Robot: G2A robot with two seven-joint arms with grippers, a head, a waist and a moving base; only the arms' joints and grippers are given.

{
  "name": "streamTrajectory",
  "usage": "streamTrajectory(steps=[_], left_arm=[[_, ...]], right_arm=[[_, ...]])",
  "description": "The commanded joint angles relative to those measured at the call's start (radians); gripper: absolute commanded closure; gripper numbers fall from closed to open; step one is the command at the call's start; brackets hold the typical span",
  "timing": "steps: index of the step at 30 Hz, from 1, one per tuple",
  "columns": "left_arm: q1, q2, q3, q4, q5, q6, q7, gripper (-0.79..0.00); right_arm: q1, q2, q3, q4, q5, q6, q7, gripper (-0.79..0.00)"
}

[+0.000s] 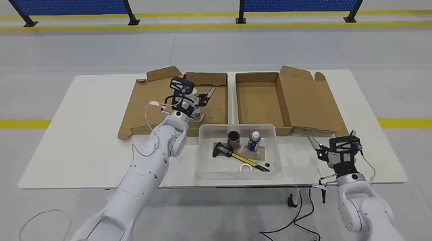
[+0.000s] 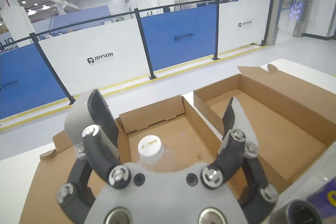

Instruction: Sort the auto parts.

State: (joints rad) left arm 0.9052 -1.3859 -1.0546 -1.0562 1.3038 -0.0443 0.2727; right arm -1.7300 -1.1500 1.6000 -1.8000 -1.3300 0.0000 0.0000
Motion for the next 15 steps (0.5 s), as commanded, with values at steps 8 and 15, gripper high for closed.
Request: streamTrajectory(steps=[8, 15], left_arm=[[0.186, 0.038, -0.047, -0.382, 0.016, -0.181, -0.236, -0.785], [0.280, 0.044, -0.003, -0.487, 0.023, -0.270, -0.312, -0.785]], right_arm=[[0.000, 0.000, 0.000, 0.000, 0.000, 0.000, 0.000, -0.785], [0.000, 0.000, 0.000, 0.000, 0.000, 0.000, 0.000, -0.785]])
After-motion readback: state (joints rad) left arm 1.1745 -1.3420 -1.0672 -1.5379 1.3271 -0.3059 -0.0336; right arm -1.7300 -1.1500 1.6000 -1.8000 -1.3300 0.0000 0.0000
